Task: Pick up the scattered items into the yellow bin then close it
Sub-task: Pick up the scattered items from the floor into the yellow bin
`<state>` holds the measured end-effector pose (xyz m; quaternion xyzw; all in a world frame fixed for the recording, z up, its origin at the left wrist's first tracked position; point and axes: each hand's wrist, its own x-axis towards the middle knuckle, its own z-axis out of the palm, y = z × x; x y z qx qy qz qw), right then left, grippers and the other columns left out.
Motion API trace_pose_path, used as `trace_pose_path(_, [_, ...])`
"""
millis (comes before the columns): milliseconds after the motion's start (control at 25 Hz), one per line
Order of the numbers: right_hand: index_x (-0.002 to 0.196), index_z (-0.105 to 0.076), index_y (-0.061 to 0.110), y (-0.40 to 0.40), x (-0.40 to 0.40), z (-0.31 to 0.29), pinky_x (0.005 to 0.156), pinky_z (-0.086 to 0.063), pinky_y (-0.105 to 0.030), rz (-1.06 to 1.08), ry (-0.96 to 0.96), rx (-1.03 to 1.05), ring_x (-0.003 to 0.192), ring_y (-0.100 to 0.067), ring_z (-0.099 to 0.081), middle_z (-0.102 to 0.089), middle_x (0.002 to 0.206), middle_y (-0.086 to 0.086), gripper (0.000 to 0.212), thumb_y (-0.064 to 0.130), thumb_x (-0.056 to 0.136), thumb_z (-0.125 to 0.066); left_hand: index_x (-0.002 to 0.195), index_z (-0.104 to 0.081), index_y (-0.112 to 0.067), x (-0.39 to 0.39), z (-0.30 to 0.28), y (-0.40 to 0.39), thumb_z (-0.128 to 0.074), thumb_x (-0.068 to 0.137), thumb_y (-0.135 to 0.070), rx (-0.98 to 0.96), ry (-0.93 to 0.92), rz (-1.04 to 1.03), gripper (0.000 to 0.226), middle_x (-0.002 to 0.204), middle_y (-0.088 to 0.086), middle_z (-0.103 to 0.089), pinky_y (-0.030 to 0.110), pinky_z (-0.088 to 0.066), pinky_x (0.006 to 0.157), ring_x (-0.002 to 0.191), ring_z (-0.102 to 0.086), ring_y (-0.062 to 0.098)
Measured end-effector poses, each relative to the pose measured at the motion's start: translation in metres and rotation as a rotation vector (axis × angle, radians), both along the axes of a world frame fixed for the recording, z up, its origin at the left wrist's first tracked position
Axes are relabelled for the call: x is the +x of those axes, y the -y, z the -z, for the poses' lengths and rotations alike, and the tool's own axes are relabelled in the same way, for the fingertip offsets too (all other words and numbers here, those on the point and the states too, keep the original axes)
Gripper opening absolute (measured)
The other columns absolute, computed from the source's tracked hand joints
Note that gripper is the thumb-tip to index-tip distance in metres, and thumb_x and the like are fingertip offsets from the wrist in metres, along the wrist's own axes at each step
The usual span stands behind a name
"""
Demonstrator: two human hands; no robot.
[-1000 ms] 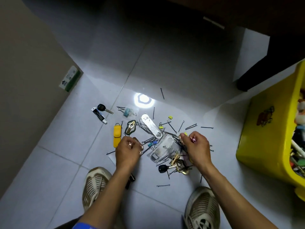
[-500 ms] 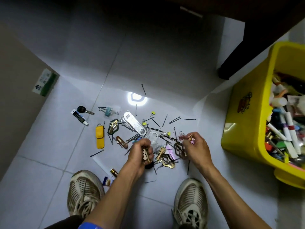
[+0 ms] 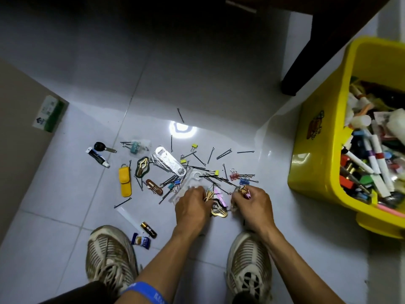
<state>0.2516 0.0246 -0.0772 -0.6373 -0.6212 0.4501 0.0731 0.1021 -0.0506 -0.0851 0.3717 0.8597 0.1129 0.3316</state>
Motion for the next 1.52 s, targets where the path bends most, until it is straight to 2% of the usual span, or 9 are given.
trace_pose_path(120, [0.062, -0.057, 0.01, 0.0, -0.003, -0.009, 0.054, -0.04, -0.029, 0.071, -0.226, -0.21, 0.052, -0.012, -0.048, -0.057, 0.055, -0.004, 0.018, 0.028, 0.062, -0.063, 0.067, -0.055, -0.02, -0.008, -0.004, -0.005, -0.071, 0.077, -0.027, 0.002, 0.185, -0.142, 0.02, 0.066, -0.005, -0.063, 0.028, -0.048, 0.058, 0.067, -0.063, 0.021])
trace_pose_path(240, [0.082, -0.05, 0.023, 0.011, -0.009, -0.011, 0.054, -0.043, -0.026, -0.158, -0.204, -0.285, 0.058, -0.007, -0.052, -0.061, 0.072, 0.004, 0.016, 0.02, 0.074, -0.063, 0.075, -0.05, -0.021, -0.027, -0.013, 0.0, -0.066, 0.083, -0.016, 0.089, 0.461, -0.513, 0.018, 0.071, 0.004, -0.068, 0.023, -0.042, 0.046, 0.065, -0.069, 0.025])
trace_pose_path(400, [0.107, -0.037, 0.025, 0.024, -0.016, -0.001, 0.064, -0.044, -0.034, -0.577, 0.194, 0.069, 0.084, -0.026, -0.061, -0.066, 0.095, -0.001, 0.025, 0.045, 0.096, -0.047, 0.1, -0.061, -0.02, -0.051, -0.018, 0.015, -0.047, 0.089, 0.0, 0.101, 0.631, -0.673, 0.026, 0.063, 0.008, -0.061, 0.022, -0.036, 0.038, 0.045, -0.052, 0.017])
trace_pose_path(600, [0.113, -0.039, 0.021, 0.03, -0.032, 0.007, 0.068, -0.045, -0.034, -0.65, 0.38, 0.272, 0.091, -0.029, -0.063, -0.067, 0.102, -0.002, 0.034, 0.046, 0.094, -0.053, 0.09, -0.065, -0.011, -0.045, -0.018, 0.02, -0.063, 0.089, -0.006, 0.112, 0.685, -0.696, 0.005, 0.063, 0.0, -0.064, 0.018, -0.039, 0.038, 0.04, -0.052, 0.005])
trace_pose_path(760, [0.095, -0.053, 0.023, 0.022, -0.029, 0.005, 0.06, -0.039, -0.028, -0.441, 0.259, 0.198, 0.074, -0.019, -0.059, -0.063, 0.083, 0.006, 0.019, 0.038, 0.089, -0.062, 0.091, -0.061, -0.012, -0.038, -0.018, 0.016, -0.07, 0.085, -0.009, 0.108, 0.728, -0.707, 0.011, 0.057, -0.002, -0.061, 0.019, -0.037, 0.038, 0.036, -0.045, 0.01])
trace_pose_path(960, [0.067, -0.052, 0.018, 0.0, -0.026, -0.027, 0.046, -0.045, -0.026, 0.39, -0.668, -0.494, 0.054, -0.02, -0.049, -0.052, 0.063, -0.006, 0.027, -0.002, 0.082, -0.064, 0.097, -0.057, -0.01, -0.026, -0.044, -0.012, -0.05, 0.085, 0.002, 0.163, 1.206, -0.981, 0.019, 0.055, 0.002, -0.047, 0.018, -0.03, 0.038, 0.041, -0.041, 0.014])
trace_pose_path(1160, [0.078, -0.056, 0.019, -0.04, 0.002, -0.114, 0.043, -0.04, -0.026, 0.48, -1.169, -0.529, 0.058, -0.022, -0.058, -0.058, 0.074, -0.01, 0.01, 0.014, 0.076, -0.063, 0.098, -0.059, -0.008, 0.015, -0.121, -0.079, -0.045, 0.085, 0.001, 0.307, 1.46, -0.953, 0.021, 0.062, 0.007, -0.056, 0.021, -0.041, 0.045, 0.045, -0.051, 0.016])
trace_pose_path(1360, [0.1, -0.063, 0.013, -0.107, 0.072, -0.207, 0.055, -0.048, -0.028, 0.817, -0.993, -0.142, 0.062, -0.019, -0.065, -0.069, 0.078, -0.007, 0.018, 0.013, 0.081, -0.062, 0.095, -0.059, -0.005, 0.114, -0.224, -0.178, -0.042, 0.096, -0.005, 0.324, 1.564, -0.739, 0.017, 0.062, 0.01, -0.059, 0.025, -0.049, 0.049, 0.051, -0.056, 0.02])
trace_pose_path(1520, [0.11, -0.07, 0.007, -0.129, 0.104, -0.235, 0.073, -0.058, -0.035, 0.804, -1.001, -0.055, 0.091, -0.023, -0.073, -0.075, 0.101, -0.011, 0.033, 0.029, 0.097, -0.049, 0.117, -0.06, -0.003, 0.154, -0.259, -0.206, -0.038, 0.102, -0.023, 0.286, 1.619, -0.616, 0.033, 0.106, 0.014, -0.066, 0.036, -0.049, 0.08, 0.09, -0.062, 0.026])
